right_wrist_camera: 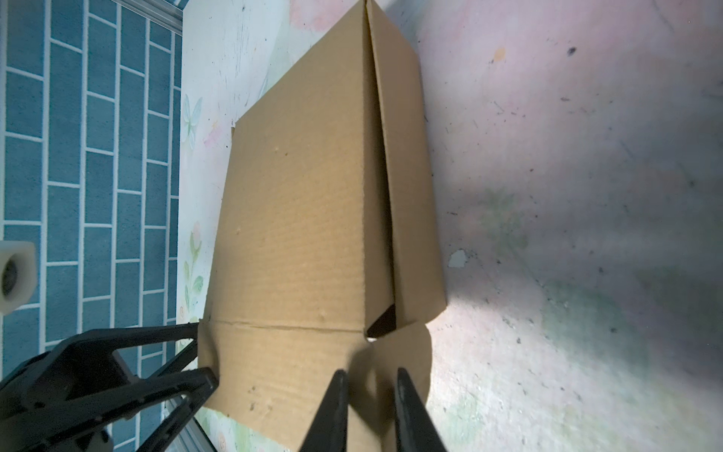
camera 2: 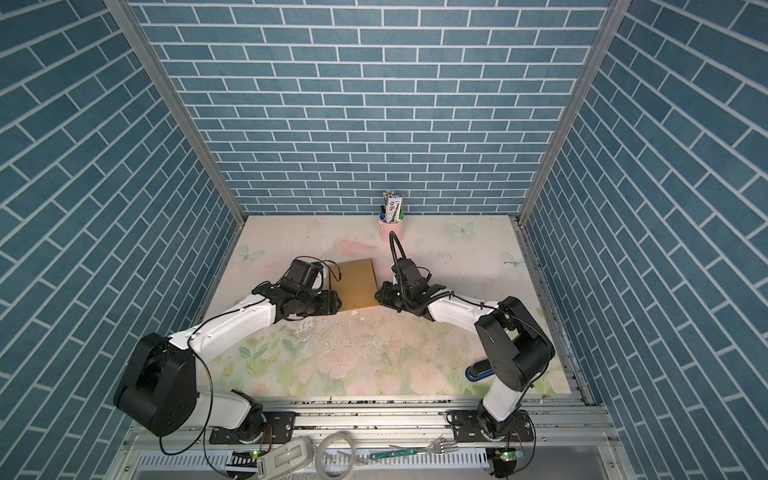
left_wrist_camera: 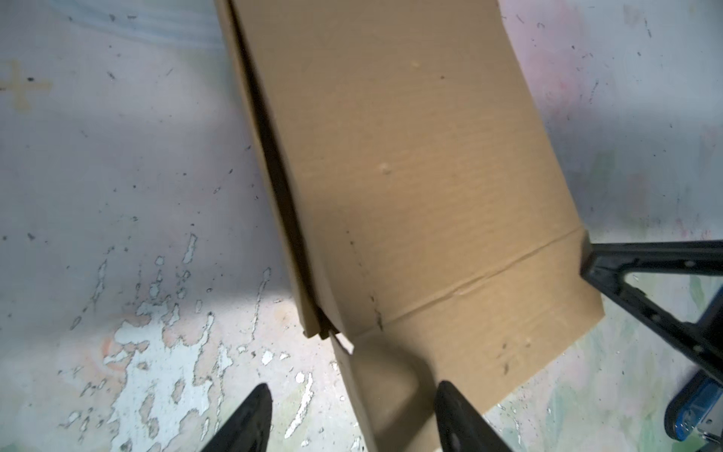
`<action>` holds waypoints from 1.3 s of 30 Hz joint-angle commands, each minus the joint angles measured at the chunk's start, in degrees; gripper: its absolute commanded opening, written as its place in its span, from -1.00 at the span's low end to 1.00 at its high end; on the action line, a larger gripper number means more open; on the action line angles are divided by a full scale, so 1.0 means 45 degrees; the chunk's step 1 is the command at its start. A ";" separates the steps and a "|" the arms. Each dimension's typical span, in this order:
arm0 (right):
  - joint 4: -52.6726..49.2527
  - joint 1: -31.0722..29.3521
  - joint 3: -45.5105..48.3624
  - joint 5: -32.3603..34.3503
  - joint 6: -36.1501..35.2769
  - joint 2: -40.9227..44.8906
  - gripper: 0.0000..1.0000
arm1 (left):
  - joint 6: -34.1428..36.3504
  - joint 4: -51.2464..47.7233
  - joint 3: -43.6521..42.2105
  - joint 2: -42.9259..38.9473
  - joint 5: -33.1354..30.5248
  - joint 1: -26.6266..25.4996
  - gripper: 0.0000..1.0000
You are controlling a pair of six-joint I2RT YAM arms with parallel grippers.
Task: Fold the paper box
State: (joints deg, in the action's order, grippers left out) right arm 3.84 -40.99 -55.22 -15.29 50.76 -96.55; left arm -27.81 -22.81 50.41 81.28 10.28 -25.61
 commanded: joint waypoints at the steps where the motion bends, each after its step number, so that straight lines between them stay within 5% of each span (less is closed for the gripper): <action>1: -0.0113 -0.0049 0.0103 -0.0040 0.0165 0.0039 -0.56 | -0.0140 0.0375 -0.0247 0.0348 -0.0006 0.0129 0.28; 19: -0.0186 -0.0012 -0.0073 -0.0118 0.0106 -0.0184 -0.56 | 0.0058 -0.0165 0.0168 0.0320 -0.0077 0.0509 0.32; 28: -0.0081 -0.0019 0.0050 -0.0044 -0.0201 0.0087 -0.34 | -0.0323 -0.0107 -0.0045 -0.0702 0.0410 0.0501 0.38; 39: 0.0234 -0.0026 0.0654 0.0352 -0.0608 0.0890 -0.28 | 0.0106 -0.1001 -0.0080 -0.1281 -0.0781 0.0495 0.35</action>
State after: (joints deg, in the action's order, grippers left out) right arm 4.16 -40.99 -53.15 -14.79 50.02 -94.87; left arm -28.29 -25.12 50.78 77.97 8.97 -23.53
